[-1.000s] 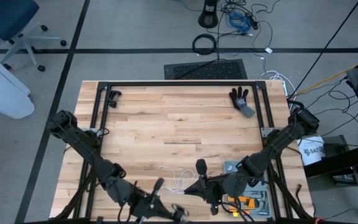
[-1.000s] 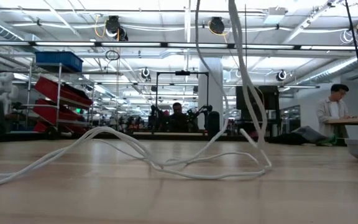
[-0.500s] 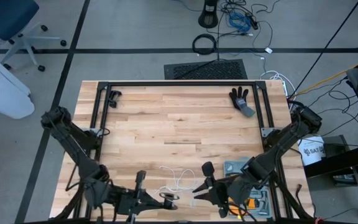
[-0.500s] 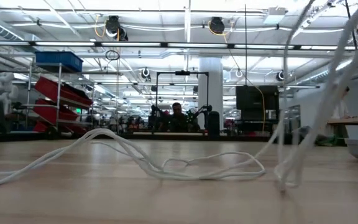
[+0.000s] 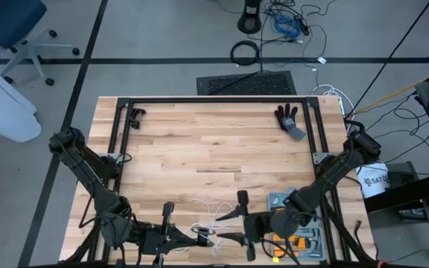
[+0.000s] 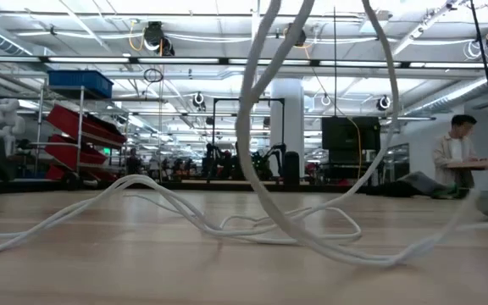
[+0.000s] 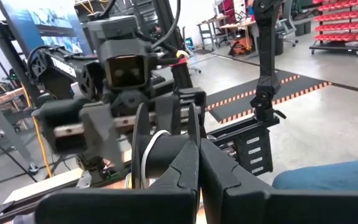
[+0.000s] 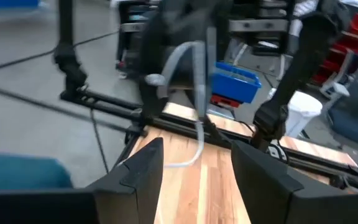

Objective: Coil cords
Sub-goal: Coil the white cable wire onto the spool

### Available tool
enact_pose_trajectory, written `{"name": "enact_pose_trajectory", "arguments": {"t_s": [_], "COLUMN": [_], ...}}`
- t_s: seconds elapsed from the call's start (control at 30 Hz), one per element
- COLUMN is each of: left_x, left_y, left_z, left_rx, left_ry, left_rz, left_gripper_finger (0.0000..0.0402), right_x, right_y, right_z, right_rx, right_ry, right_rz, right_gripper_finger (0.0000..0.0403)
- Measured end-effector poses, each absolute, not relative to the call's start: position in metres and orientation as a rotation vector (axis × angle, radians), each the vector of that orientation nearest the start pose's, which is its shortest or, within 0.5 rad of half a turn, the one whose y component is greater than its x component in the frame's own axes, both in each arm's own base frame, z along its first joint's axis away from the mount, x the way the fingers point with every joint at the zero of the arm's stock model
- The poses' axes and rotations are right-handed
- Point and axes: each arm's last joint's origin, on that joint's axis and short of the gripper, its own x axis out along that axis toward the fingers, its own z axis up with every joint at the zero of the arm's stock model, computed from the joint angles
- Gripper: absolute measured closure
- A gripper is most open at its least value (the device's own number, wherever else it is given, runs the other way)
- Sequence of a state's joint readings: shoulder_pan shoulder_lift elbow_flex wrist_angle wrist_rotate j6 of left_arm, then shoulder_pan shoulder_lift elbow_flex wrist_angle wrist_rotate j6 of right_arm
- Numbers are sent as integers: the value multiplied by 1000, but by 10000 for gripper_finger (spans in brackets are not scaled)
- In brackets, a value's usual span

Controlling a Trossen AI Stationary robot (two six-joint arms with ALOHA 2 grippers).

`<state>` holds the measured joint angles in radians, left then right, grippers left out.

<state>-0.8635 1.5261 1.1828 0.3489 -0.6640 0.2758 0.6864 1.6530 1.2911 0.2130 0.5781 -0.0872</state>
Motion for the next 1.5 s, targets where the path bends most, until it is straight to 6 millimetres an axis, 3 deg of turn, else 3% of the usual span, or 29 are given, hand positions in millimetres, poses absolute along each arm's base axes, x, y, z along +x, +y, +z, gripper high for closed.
{"name": "enact_pose_trajectory", "arguments": {"t_s": [0.37,0.77,1.17,1.4,1.5], "left_x": [241,241,241,241,241], "left_y": [-252,-251,-251,-251,-251], "left_z": [339,339,339,339,339], "left_rx": [291,309,310,311,311], "left_ry": [0,1,4,4,4], "left_rz": [-111,-91,-68,-68,-68], "left_gripper_finger": [400,400,400,400,400], "right_x": [317,325,329,328,327], "right_y": [220,213,211,215,216], "right_z": [321,301,298,298,297], "right_rx": [124,145,157,189,125], "right_ry": [122,240,255,291,294], "right_rz": [64,34,53,189,208], "right_gripper_finger": [225,225,241,266,262]}}
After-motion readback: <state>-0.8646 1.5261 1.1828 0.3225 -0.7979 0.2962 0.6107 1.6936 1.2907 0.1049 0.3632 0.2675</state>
